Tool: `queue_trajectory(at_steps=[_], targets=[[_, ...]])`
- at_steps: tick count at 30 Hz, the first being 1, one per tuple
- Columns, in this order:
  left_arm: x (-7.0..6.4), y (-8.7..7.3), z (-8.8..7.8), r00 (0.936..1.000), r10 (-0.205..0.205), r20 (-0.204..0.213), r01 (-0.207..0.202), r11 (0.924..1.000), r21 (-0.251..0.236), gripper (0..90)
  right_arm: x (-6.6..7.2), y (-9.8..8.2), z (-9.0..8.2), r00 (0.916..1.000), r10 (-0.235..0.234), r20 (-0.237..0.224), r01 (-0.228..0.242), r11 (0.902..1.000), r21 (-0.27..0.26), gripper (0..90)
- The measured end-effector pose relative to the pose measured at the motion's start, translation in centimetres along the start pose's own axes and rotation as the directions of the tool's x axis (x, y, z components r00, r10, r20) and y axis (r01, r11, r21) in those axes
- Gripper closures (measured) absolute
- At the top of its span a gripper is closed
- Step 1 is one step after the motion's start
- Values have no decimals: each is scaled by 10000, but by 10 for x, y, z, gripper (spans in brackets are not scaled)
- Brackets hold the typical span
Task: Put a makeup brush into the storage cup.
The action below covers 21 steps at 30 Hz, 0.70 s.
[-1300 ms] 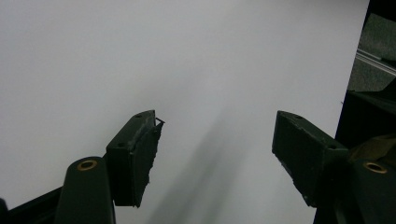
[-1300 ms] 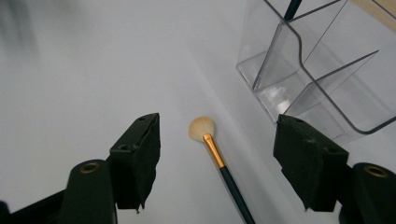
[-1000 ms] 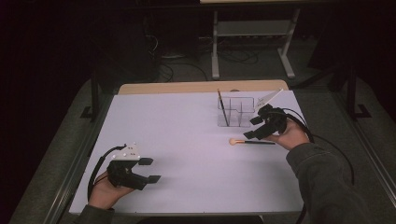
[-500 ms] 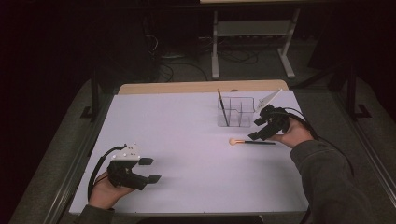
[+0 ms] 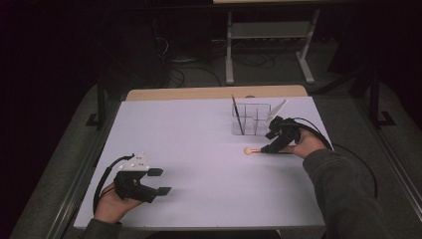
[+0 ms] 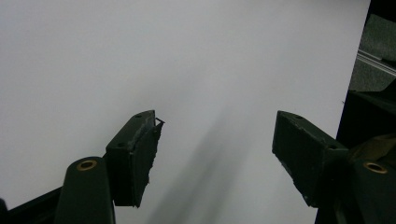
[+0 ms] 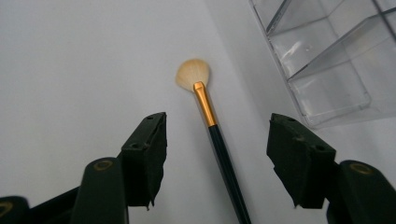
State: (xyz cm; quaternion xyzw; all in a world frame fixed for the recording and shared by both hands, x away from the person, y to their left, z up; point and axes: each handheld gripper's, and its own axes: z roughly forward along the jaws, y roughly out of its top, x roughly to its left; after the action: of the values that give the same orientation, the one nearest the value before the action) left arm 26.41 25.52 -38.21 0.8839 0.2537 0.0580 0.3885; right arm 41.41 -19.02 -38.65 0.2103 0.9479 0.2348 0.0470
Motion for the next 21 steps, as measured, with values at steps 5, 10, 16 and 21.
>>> queue_trajectory(at_steps=[5,10,16,21], targets=[[0,0,0,10000,26,4,-26,10000,21,304,-1,1,7,9999,-133,-57,134,9998,173,414],[0,0,0,10000,-21,-1,21,10000,-23,303,-2,0,12,9997,-213,-69,215,9990,379,456],[0,0,0,10000,35,-5,-35,10000,21,304,-3,-2,15,9996,-272,-95,276,9985,469,495],[0,0,0,10000,45,-2,-45,10000,27,304,-3,-1,18,9993,-355,-135,362,9978,552,521]])
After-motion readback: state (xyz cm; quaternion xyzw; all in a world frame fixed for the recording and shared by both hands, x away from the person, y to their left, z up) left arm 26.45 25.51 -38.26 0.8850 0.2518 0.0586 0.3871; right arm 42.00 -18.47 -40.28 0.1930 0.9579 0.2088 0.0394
